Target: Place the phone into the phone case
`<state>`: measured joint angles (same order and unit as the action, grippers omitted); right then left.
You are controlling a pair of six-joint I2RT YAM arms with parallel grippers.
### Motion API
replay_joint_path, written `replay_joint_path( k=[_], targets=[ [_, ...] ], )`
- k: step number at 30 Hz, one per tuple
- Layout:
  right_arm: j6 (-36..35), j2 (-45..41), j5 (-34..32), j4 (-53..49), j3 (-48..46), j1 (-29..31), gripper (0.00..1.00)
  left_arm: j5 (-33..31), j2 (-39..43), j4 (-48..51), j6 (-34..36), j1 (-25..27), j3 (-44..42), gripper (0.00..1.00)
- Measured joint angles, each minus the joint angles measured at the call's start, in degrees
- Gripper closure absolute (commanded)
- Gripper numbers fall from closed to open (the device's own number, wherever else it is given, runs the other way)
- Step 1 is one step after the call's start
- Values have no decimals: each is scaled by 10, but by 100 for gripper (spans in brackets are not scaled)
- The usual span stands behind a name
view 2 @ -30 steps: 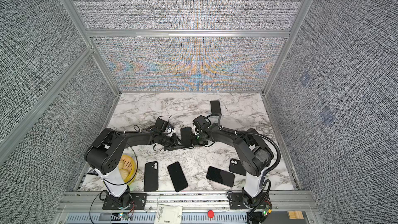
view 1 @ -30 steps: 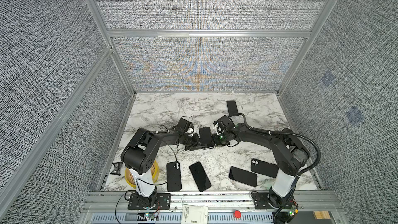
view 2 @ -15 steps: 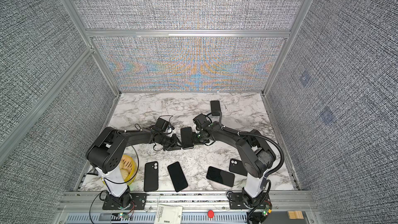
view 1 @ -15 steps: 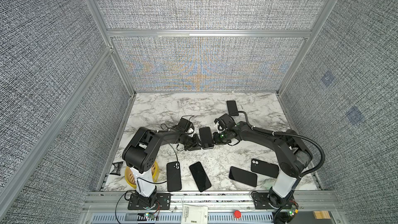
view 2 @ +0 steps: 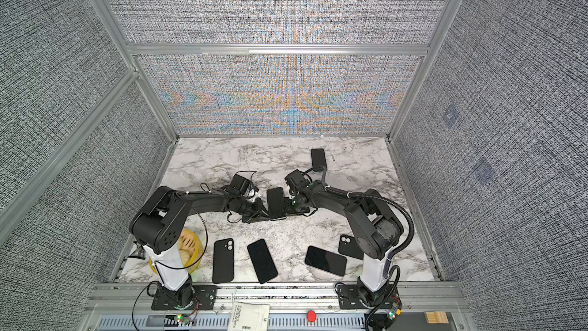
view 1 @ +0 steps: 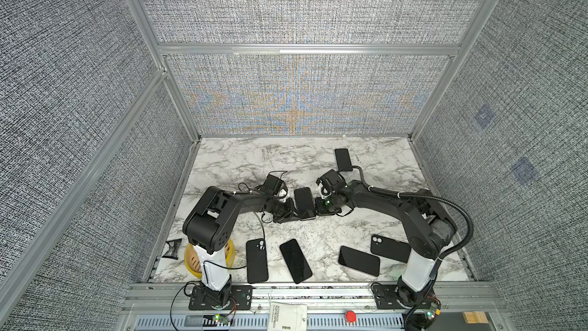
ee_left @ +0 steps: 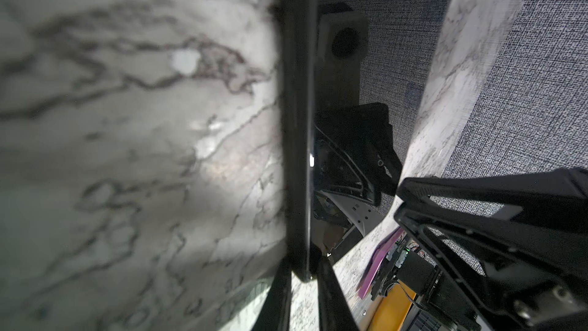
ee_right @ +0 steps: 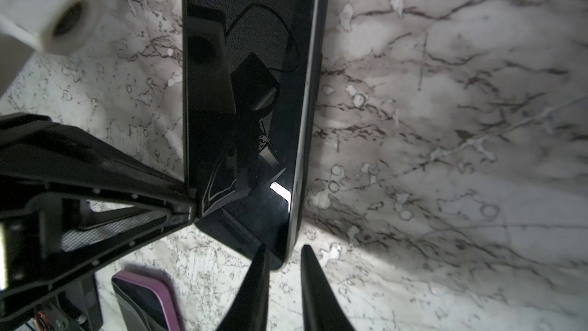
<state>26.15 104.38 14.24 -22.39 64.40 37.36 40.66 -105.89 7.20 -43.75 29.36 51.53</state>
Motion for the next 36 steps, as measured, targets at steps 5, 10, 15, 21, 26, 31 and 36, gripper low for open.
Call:
replay_joint_path(
  k=[5,10,15,21,26,31,36],
  targets=[
    [1,9,13,10,0,0,86,0,0,-3,0,0,-2,84],
    [5,10,16,12,0,-1,91,-2,-1,-3,0,0,-2,84],
    [9,9,14,15,-1,-1,93,2,-3,-5,0,-1,-2,84],
    [17,11,13,32,-11,-1,95,2,-3,-6,-1,-1,-2,84],
    [20,14,8,50,-14,-1,95,3,-3,-6,-2,-2,-3,84],
    [21,18,-1,66,-14,-1,95,3,-3,-7,-2,-2,-3,85],
    [21,17,-6,69,-13,-1,94,4,-3,-7,-2,-2,-3,85]
  ],
)
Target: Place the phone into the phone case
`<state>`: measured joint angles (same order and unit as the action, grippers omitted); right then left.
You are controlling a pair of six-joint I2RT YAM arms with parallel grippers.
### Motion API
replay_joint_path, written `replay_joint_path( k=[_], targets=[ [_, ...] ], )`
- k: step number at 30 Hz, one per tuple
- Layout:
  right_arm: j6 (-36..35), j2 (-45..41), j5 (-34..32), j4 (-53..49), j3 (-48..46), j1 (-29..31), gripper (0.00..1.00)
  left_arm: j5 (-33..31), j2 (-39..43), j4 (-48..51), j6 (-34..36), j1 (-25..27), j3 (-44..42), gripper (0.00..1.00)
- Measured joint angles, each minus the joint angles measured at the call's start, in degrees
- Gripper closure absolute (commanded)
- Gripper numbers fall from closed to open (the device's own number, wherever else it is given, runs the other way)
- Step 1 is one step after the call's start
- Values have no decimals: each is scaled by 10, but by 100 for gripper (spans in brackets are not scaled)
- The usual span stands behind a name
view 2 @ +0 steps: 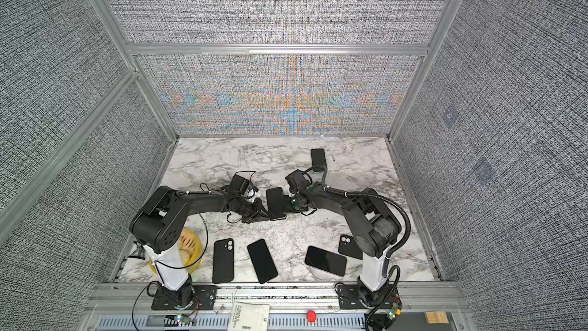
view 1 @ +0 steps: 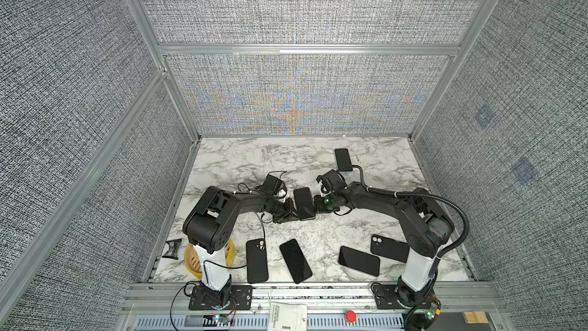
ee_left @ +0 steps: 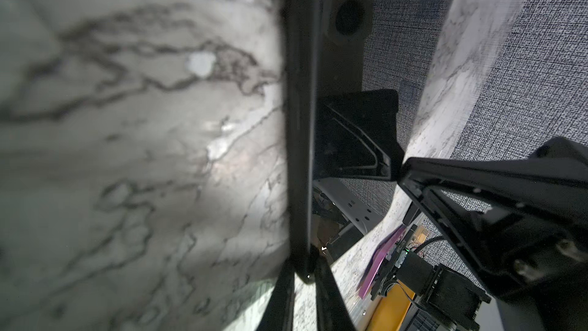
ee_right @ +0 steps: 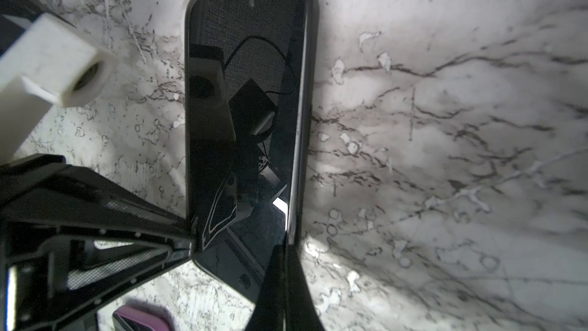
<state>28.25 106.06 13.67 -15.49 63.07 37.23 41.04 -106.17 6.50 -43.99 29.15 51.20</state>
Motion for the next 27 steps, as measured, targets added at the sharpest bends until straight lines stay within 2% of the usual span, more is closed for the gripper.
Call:
replay_joint_path(
  k=[5,10,14,27],
  targets=[
    [-9,-19,-4,-52,16,4,89,-7,10,0,0,1,-6,81],
    [-17,-49,-18,-84,26,7,85,-31,36,13,0,3,-7,69],
    [-11,-50,-25,-92,23,10,82,-35,52,14,0,3,-10,64],
    [56,-34,-44,-90,12,21,80,-22,43,-21,-22,4,-25,63]
  ],
)
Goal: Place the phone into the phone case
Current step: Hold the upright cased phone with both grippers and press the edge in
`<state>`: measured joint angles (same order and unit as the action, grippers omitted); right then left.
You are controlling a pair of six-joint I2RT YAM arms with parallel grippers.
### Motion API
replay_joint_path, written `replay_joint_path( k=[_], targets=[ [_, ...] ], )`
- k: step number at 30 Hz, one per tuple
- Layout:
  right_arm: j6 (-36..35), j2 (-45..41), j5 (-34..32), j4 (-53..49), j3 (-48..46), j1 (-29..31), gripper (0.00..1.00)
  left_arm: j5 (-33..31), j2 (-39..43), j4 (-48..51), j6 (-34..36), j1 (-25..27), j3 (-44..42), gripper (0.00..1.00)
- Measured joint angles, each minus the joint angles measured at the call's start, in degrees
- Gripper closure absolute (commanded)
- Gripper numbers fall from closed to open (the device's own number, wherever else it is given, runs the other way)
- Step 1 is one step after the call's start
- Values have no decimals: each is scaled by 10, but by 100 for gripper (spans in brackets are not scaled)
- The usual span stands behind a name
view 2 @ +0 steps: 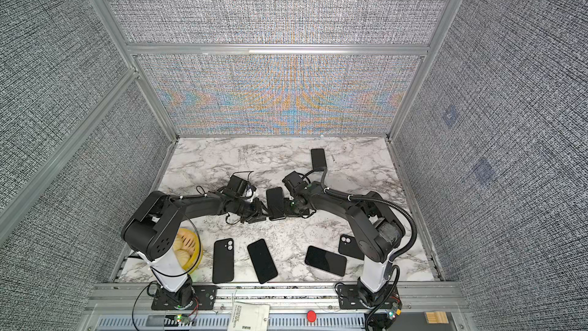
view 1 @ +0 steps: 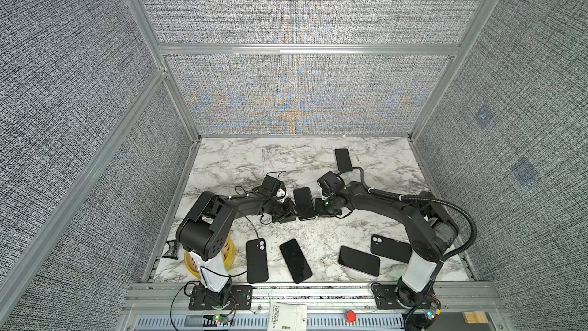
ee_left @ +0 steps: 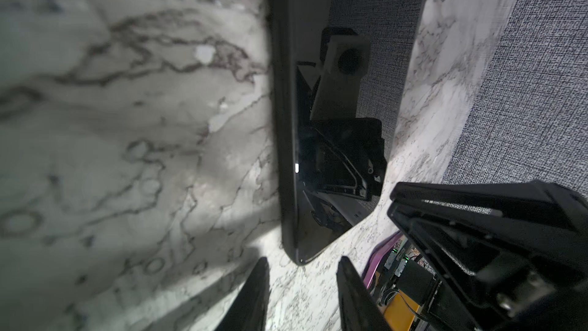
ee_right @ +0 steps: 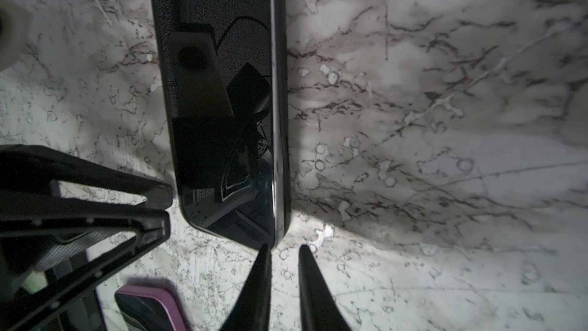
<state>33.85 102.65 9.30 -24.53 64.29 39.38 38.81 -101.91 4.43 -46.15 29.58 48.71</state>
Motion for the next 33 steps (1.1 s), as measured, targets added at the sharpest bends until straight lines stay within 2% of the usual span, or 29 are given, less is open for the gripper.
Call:
replay_joint_path(
  k=[21,33],
  targets=[
    [22,26,21,29,6,0,89,23,-28,-33,-8,0,5,63],
    [22,35,16,55,1,-3,91,32,-33,-26,-8,-2,12,64]
  ],
)
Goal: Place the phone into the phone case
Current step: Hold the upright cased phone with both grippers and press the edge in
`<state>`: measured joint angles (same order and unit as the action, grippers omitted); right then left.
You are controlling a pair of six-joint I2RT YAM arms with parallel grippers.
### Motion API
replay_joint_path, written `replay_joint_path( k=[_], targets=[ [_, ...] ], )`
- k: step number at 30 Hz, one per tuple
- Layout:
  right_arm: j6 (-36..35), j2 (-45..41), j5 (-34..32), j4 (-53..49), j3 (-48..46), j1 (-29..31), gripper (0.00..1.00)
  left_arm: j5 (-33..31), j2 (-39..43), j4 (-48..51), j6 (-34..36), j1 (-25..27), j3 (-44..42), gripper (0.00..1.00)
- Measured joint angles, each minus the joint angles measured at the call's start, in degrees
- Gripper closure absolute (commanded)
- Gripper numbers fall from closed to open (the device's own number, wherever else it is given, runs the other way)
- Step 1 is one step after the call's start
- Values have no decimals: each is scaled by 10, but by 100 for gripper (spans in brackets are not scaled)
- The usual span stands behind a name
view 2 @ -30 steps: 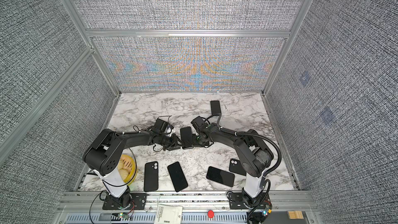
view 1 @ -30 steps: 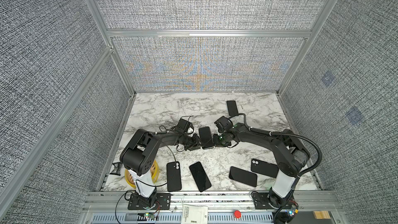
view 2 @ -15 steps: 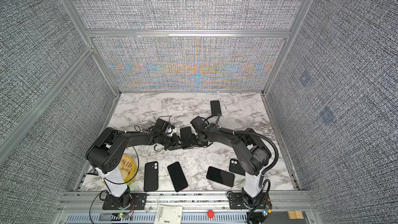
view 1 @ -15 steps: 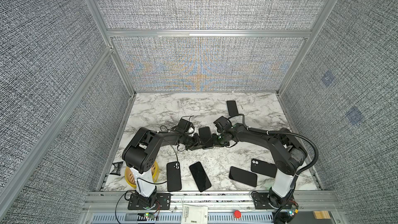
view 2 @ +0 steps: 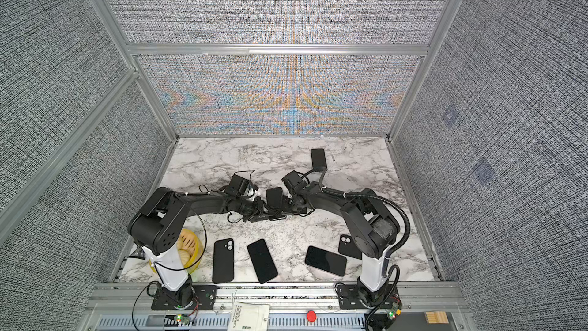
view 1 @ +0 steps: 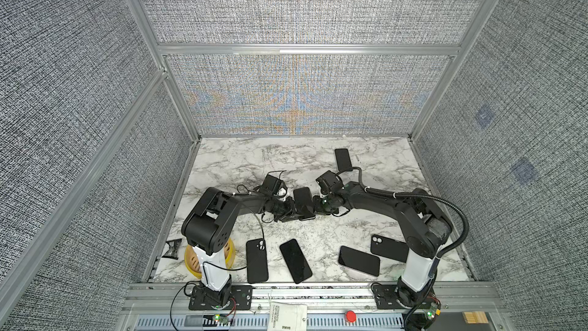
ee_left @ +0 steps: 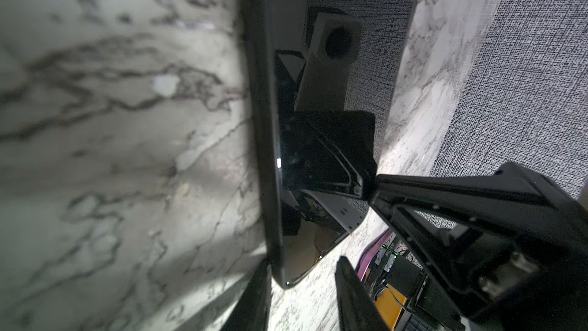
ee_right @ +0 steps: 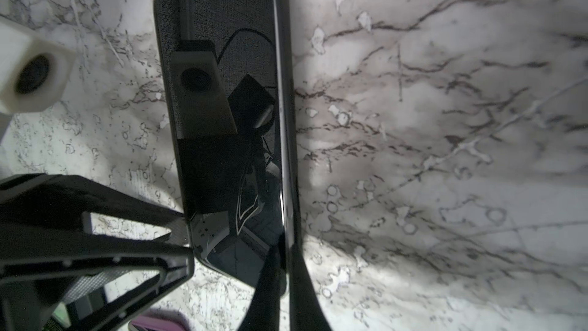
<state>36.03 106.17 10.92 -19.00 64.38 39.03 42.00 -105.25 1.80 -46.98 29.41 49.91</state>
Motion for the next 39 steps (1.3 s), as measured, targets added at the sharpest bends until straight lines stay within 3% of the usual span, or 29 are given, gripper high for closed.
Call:
replay_joint_path(
  k=[7,12,18,29,39],
  targets=[
    [-4,-15,-3,-7,-2,0,89,-2,6,-3,0,0,-5,61],
    [-14,-35,-1,-38,0,3,83,-9,19,-4,3,2,-10,45],
    [-15,-48,-4,-35,-9,3,79,-9,39,-7,2,2,-27,38],
    [-13,-31,1,-25,-10,3,80,6,26,-40,-10,2,-30,41],
    [-5,-19,14,-17,-10,3,86,12,18,-47,-10,2,-28,43]
  ],
)
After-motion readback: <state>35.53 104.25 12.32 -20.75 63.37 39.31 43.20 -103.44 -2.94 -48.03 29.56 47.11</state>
